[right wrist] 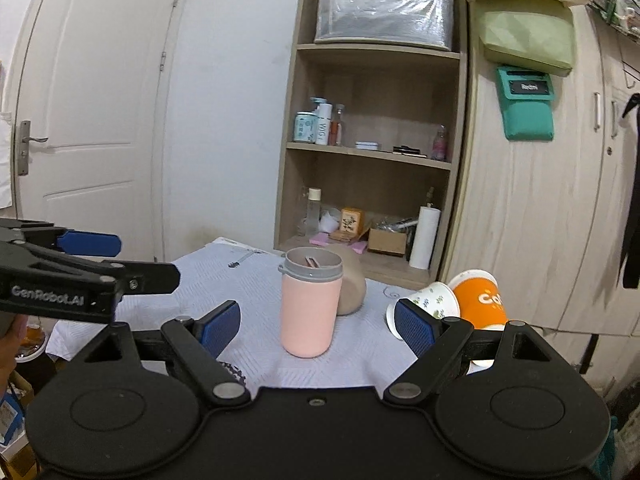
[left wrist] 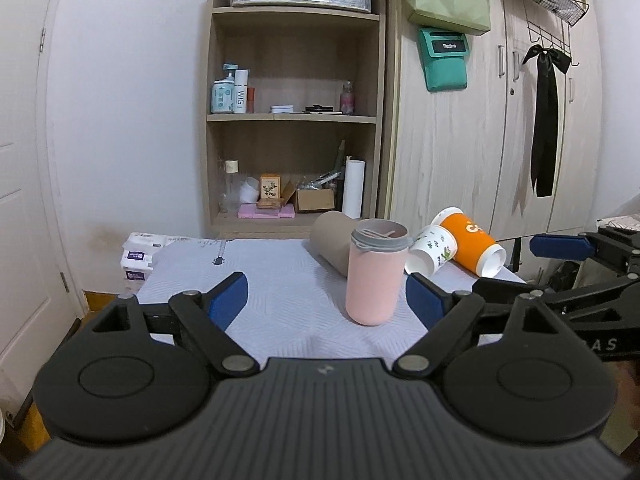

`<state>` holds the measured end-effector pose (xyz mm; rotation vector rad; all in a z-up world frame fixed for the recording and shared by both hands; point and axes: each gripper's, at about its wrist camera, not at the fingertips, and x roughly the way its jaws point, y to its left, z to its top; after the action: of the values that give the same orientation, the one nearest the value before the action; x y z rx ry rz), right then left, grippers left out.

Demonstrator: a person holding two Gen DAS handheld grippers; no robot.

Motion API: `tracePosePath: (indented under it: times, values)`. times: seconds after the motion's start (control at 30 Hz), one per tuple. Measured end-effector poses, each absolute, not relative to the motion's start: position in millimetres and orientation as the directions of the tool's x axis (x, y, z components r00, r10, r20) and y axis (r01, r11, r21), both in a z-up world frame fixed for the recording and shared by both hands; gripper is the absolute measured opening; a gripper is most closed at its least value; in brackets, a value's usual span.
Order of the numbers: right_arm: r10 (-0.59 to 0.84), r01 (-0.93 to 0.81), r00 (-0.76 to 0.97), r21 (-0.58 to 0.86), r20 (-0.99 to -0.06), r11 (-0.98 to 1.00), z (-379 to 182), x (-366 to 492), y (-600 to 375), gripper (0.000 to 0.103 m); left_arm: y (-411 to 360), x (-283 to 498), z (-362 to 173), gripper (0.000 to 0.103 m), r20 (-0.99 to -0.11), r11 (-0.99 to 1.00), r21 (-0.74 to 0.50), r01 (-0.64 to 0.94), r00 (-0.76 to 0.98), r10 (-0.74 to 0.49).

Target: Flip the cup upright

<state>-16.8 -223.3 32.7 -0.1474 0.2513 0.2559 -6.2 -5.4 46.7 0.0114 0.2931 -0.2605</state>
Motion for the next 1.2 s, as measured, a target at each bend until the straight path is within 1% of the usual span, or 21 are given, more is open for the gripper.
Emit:
tracePosePath:
  times: [0.27,0.37,0.5,0.57,0.67,0.7,0.73,1.03,1.2]
  values:
    - [0.192,-0.224,0.943,-0.091,-0.273,0.970,28.1,-21.2,-231.6,0.088,-7.3,-17.8,43.0,0.088,-0.281,0.976,-0.011,0.217,0.936,-0.211]
    - [0.174,-0.206,0.947,-0.097,-0.269,0.974,26.9,-24.1,-232.7,0.090,-7.7,-19.7,41.4,0.089,-0.273,0.980,0.000,0.198,0.943,-0.190]
    - [0.160,-0.192,0.949,-0.095,-0.272,0.977,25.9,-27.7,-233.1,0.091,-8.9,-21.2,39.5,0.094,-0.276,0.981,0.009,0.195,0.943,-0.185]
    - [0.157,-0.189,0.949,-0.095,-0.273,0.977,25.7,-28.2,-232.0,0.092,-9.9,-22.4,38.8,0.098,-0.273,0.981,0.017,0.193,0.945,-0.181]
    - [0.146,-0.177,0.950,-0.091,-0.274,0.980,24.5,-29.0,-230.8,0.096,-9.8,-22.1,37.5,0.101,-0.278,0.981,0.015,0.192,0.944,-0.180]
    - [0.141,-0.169,0.950,-0.079,-0.278,0.982,24.3,-28.8,-231.0,0.099,-9.2,-21.5,37.1,0.103,-0.283,0.981,0.009,0.192,0.942,-0.182]
    - [0.134,-0.159,0.950,-0.068,-0.283,0.985,24.1,-28.1,-231.4,0.102,-8.9,-20.8,37.1,0.103,-0.287,0.982,0.004,0.191,0.940,-0.182]
    - [0.103,-0.124,0.953,-0.059,-0.286,0.991,22.4,-27.9,-231.7,0.103,-9.8,-18.0,33.2,0.103,-0.311,0.987,0.008,0.163,0.938,-0.153]
    - [0.079,-0.102,0.955,-0.066,-0.287,0.993,22.4,-29.2,-231.5,0.103,-8.8,-18.2,32.8,0.103,-0.322,0.985,-0.018,0.174,0.931,-0.170]
